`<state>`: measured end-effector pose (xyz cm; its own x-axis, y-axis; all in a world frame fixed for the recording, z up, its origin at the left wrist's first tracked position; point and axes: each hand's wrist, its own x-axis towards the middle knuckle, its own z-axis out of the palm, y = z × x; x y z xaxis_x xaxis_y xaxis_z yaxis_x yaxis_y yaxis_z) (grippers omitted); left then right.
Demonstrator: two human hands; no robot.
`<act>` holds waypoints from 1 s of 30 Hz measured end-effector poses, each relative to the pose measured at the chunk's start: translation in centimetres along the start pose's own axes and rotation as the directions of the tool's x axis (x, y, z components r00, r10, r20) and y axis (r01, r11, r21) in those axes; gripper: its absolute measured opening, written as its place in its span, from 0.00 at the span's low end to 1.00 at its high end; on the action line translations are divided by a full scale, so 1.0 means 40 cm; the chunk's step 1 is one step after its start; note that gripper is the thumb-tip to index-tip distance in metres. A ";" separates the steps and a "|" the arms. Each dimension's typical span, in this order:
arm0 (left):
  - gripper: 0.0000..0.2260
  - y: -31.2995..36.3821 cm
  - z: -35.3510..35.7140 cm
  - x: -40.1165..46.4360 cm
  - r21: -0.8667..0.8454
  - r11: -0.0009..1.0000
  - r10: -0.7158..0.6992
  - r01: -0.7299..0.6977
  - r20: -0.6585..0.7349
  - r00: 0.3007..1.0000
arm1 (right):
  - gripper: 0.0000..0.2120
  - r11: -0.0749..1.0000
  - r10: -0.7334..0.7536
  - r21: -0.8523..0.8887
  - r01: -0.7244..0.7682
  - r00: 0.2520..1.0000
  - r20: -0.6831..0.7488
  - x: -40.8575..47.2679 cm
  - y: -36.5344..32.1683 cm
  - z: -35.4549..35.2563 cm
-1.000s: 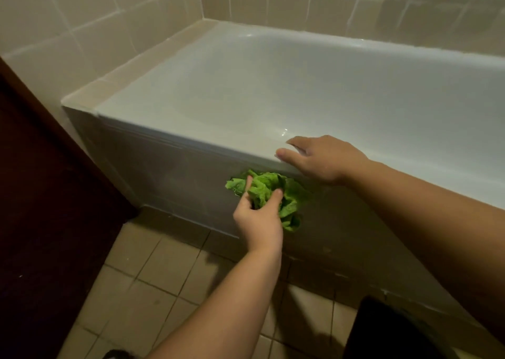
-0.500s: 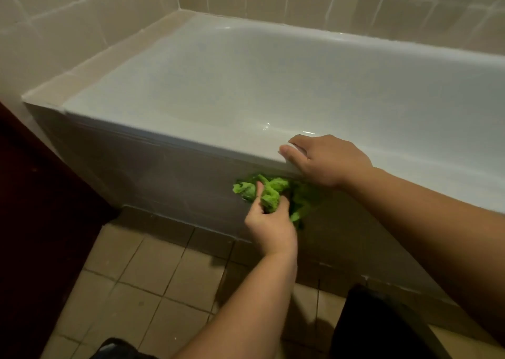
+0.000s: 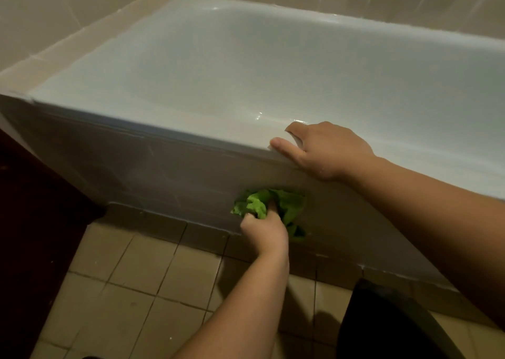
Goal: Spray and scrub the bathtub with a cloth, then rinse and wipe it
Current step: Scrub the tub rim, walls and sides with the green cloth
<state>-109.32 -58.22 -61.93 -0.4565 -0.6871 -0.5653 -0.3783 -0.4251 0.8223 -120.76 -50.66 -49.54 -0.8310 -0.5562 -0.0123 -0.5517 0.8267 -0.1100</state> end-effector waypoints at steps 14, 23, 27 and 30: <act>0.07 -0.121 0.030 0.103 0.044 0.991 -0.125 0.123 0.055 0.991 | 0.31 1.000 -0.020 -0.020 0.020 0.999 -0.039 0.015 -0.028 0.007; 0.10 -0.144 -0.005 0.231 -0.201 0.966 -0.176 0.163 -0.047 0.983 | 0.30 0.999 -0.041 0.002 0.041 0.997 -0.064 0.021 -0.037 0.009; 0.15 -0.167 0.017 0.197 -0.322 0.901 -0.288 0.291 0.058 0.956 | 0.31 0.999 -0.036 0.007 0.037 0.998 -0.060 0.022 -0.047 0.008; 0.12 -0.177 -0.005 0.196 -0.315 0.929 -0.172 0.192 0.092 0.981 | 0.31 0.999 -0.027 0.019 0.028 0.997 -0.070 0.023 -0.045 0.010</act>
<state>-110.06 -60.73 -72.17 -0.4568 -0.5467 -0.7018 -0.1853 -0.7131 0.6761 -120.50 -52.69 -49.75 -0.8190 -0.5706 0.0605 -0.5733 0.8091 -0.1290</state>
